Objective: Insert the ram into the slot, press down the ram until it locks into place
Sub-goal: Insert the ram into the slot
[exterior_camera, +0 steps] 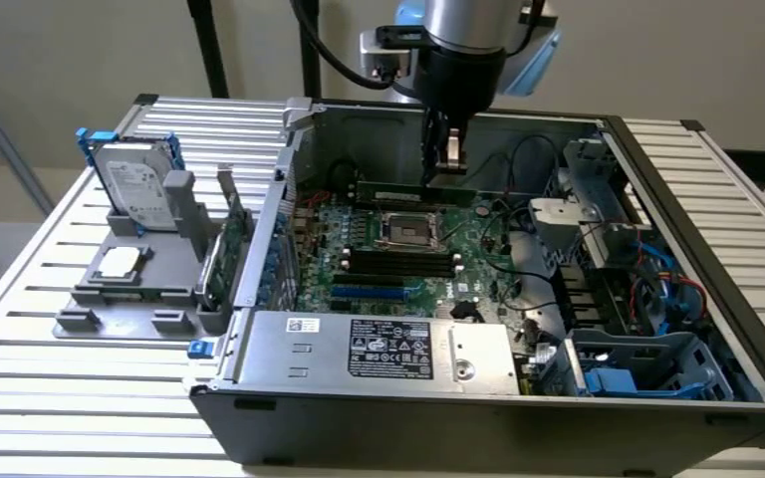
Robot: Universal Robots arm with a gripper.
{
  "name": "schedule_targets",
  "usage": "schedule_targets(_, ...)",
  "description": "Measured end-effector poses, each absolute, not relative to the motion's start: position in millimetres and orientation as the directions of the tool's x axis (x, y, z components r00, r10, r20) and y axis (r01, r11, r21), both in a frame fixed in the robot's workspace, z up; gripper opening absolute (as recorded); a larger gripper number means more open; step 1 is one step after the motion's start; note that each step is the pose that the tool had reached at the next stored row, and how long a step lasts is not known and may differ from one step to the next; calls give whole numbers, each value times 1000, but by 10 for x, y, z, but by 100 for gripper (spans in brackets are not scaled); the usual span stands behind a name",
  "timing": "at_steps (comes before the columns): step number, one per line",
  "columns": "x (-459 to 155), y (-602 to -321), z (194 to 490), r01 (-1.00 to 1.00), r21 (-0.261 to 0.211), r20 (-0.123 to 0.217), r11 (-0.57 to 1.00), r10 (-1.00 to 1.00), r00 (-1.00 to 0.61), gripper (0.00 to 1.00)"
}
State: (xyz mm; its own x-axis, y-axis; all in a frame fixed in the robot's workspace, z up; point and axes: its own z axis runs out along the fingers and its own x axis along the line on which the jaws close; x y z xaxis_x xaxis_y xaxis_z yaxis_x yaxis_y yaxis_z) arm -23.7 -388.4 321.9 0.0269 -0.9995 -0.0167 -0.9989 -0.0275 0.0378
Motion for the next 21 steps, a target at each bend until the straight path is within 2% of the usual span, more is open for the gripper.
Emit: schedule_targets(21, -293, -3885, 2836, -999, 38, -17, -37, -999, 36, 13)
